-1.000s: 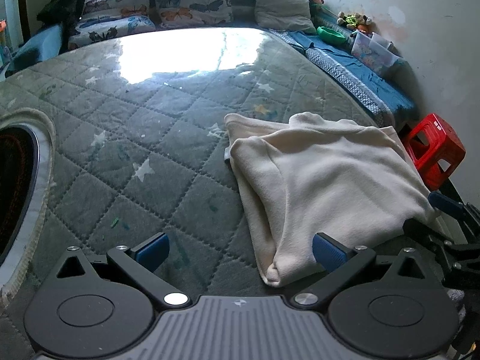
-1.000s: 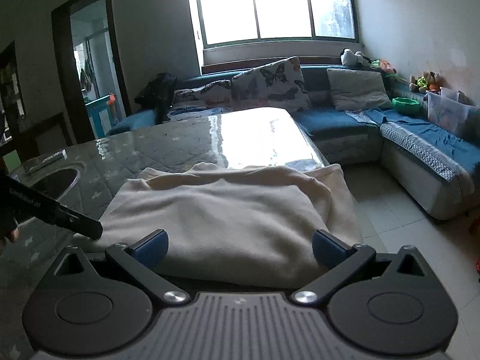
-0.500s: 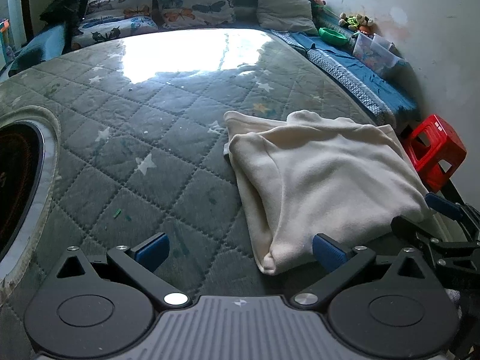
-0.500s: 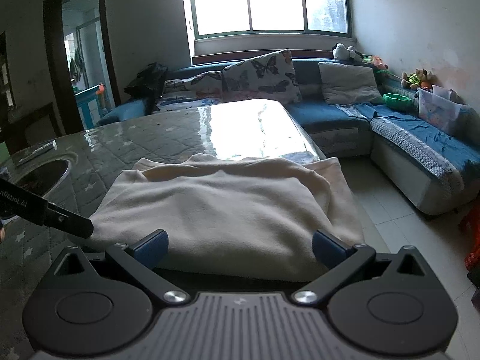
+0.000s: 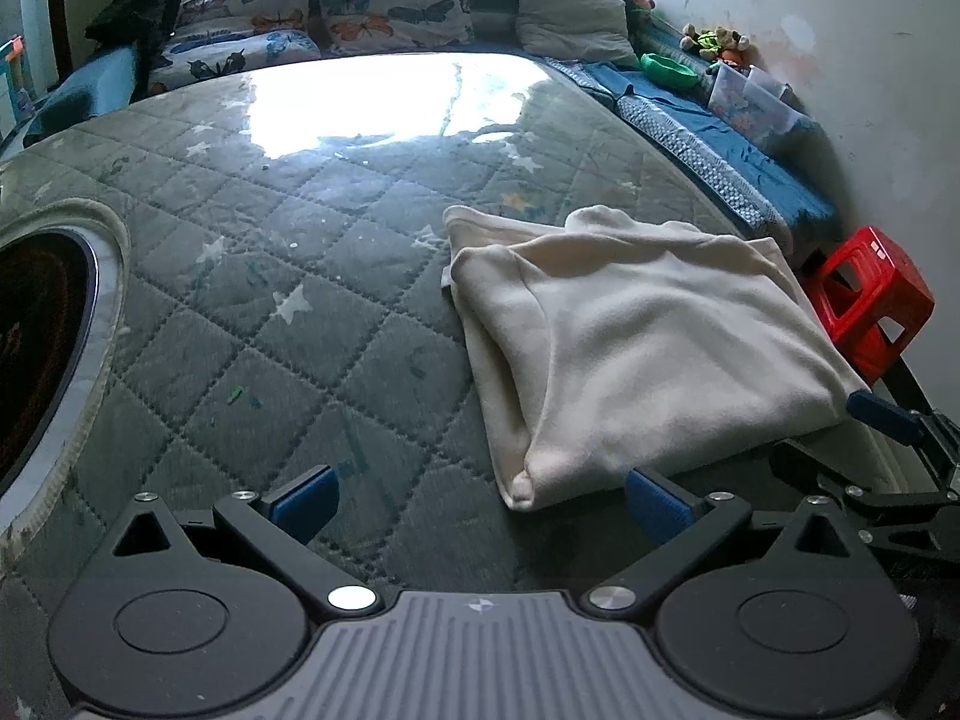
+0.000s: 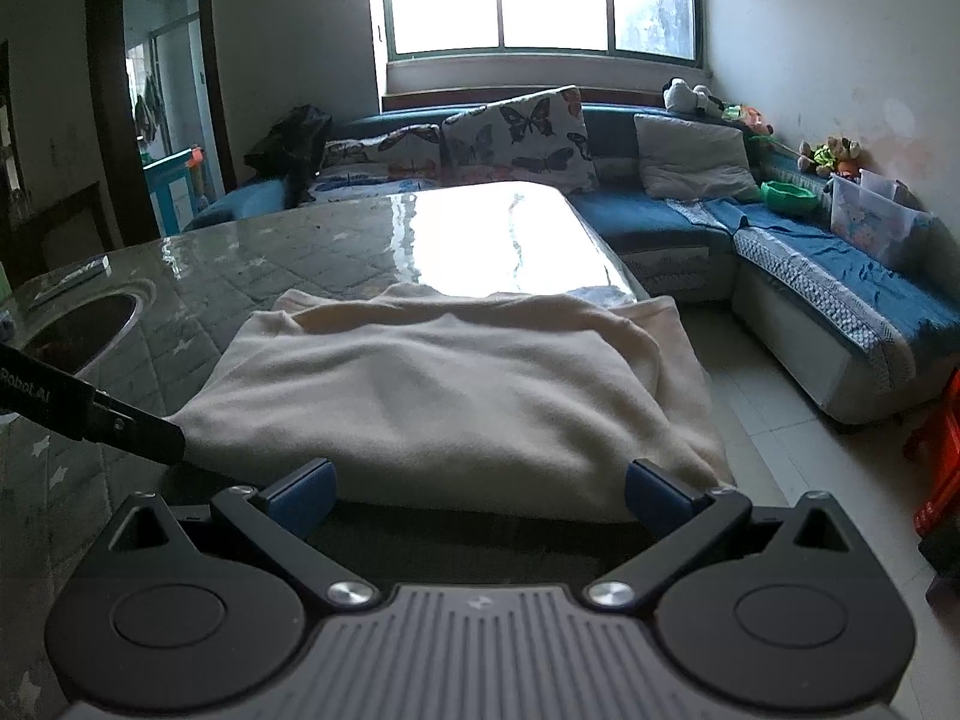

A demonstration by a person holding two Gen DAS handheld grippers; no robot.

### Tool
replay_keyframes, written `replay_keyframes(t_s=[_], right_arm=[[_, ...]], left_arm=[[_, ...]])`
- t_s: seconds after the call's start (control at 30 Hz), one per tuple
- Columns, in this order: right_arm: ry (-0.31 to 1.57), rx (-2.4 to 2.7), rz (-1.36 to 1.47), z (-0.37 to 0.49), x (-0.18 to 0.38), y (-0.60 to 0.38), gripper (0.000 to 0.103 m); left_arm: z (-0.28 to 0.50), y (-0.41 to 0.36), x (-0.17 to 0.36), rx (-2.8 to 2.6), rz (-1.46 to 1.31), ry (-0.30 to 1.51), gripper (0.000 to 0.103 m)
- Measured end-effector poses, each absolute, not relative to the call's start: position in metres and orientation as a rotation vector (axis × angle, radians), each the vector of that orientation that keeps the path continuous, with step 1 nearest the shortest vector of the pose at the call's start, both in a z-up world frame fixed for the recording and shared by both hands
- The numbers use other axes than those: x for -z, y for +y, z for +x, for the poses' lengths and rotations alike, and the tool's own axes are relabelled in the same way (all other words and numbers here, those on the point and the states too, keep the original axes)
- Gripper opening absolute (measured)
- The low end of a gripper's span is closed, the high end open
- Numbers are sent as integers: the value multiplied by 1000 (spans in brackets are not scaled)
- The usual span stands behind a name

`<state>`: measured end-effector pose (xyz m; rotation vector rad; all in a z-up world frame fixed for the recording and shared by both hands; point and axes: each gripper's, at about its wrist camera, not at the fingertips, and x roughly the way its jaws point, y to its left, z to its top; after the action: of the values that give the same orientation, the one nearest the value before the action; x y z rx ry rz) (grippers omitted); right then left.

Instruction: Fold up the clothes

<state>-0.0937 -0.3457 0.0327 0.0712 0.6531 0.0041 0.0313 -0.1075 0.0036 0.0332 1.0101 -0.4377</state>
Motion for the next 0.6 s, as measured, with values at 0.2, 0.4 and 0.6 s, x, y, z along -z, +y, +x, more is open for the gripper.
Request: replay_keyframes(t_s=[0.2, 0.4, 0.6], right_arm=[[673, -5, 73, -96, -30, -344, 103], [678, -8, 78, -100, -29, -344, 103], [685, -12, 86, -102, -27, -343, 103]], left_arm=[[25, -109, -2, 423, 51, 1020, 103], [20, -111, -5, 408, 68, 1008, 103], [15, -113, -6, 389, 88, 1008, 103]])
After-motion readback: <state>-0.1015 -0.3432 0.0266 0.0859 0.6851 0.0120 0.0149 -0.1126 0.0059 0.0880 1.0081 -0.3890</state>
